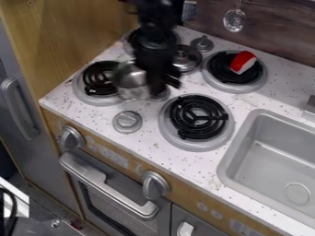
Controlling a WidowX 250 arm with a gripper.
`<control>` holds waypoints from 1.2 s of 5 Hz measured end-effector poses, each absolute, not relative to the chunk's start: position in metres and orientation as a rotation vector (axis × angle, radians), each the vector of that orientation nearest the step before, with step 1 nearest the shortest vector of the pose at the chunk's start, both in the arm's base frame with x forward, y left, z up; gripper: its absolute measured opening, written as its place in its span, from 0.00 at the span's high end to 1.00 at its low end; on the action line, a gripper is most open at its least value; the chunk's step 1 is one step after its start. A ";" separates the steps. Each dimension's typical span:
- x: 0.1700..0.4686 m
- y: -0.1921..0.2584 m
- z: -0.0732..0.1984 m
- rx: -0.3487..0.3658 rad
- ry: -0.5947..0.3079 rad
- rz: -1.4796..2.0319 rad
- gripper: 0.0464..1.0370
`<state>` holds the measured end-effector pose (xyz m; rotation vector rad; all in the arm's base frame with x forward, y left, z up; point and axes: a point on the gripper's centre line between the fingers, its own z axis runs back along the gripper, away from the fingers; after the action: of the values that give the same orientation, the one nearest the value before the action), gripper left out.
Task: Move the silver pot to the lower right burner
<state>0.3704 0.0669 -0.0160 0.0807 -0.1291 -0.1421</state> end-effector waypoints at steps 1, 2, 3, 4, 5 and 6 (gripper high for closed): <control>0.362 0.019 -0.024 0.082 -0.112 -0.227 0.98; 0.353 -0.016 -0.031 0.083 -0.102 -0.286 0.98; 0.352 -0.039 -0.033 0.088 -0.108 -0.336 0.98; 0.354 -0.049 -0.041 0.082 -0.100 -0.349 0.98; 0.361 -0.052 -0.044 0.075 -0.101 -0.341 0.95; 0.359 -0.054 -0.044 0.067 -0.102 -0.338 0.77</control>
<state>0.3592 -0.0538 -0.0443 0.0669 -0.1020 -0.3384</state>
